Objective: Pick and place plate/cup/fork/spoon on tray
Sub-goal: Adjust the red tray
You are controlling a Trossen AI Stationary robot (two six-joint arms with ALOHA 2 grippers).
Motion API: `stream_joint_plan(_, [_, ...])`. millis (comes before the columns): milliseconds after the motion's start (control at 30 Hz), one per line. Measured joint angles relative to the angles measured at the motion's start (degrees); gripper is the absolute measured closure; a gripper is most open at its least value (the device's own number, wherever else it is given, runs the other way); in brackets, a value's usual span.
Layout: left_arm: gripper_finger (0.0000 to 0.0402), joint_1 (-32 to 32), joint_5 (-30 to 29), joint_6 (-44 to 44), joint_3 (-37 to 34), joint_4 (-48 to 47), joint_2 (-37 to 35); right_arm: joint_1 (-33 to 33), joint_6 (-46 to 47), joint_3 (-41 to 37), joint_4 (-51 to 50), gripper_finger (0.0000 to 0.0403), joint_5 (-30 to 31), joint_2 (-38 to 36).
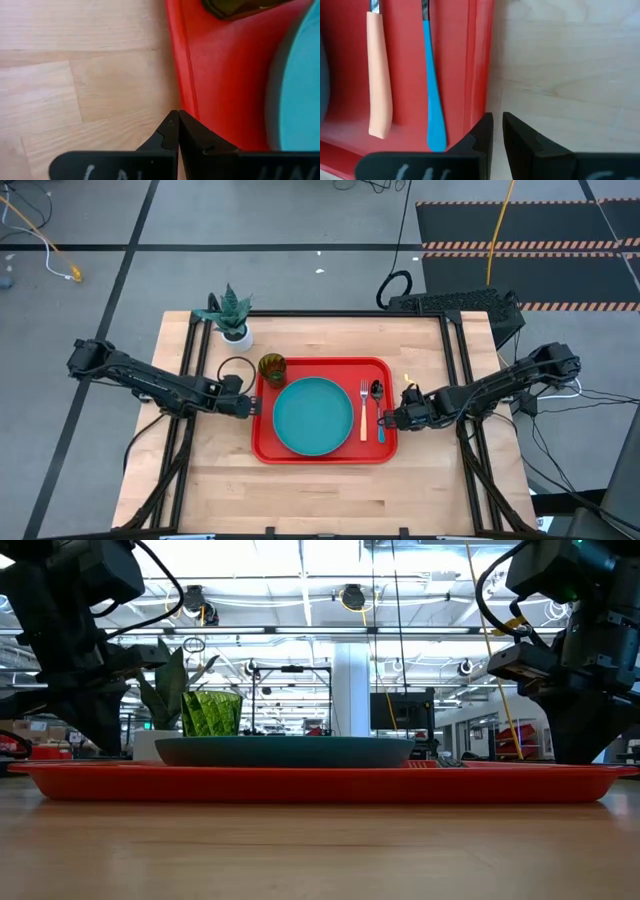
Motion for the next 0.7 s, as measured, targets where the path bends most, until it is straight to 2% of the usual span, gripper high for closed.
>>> stream_joint_plan(400, [0.0399, 0.0, 2.1, -0.1, 0.0, 3.9, 6.2, 0.0, -0.5, 0.0, -0.2, 0.0369, -0.2, 0.0])
stream_joint_plan(700, [0.0399, 0.0, 2.6, 0.3, 0.0, 5.6, 7.3, 0.0, -0.6, 0.0, -0.4, 0.0369, -0.3, 0.0])
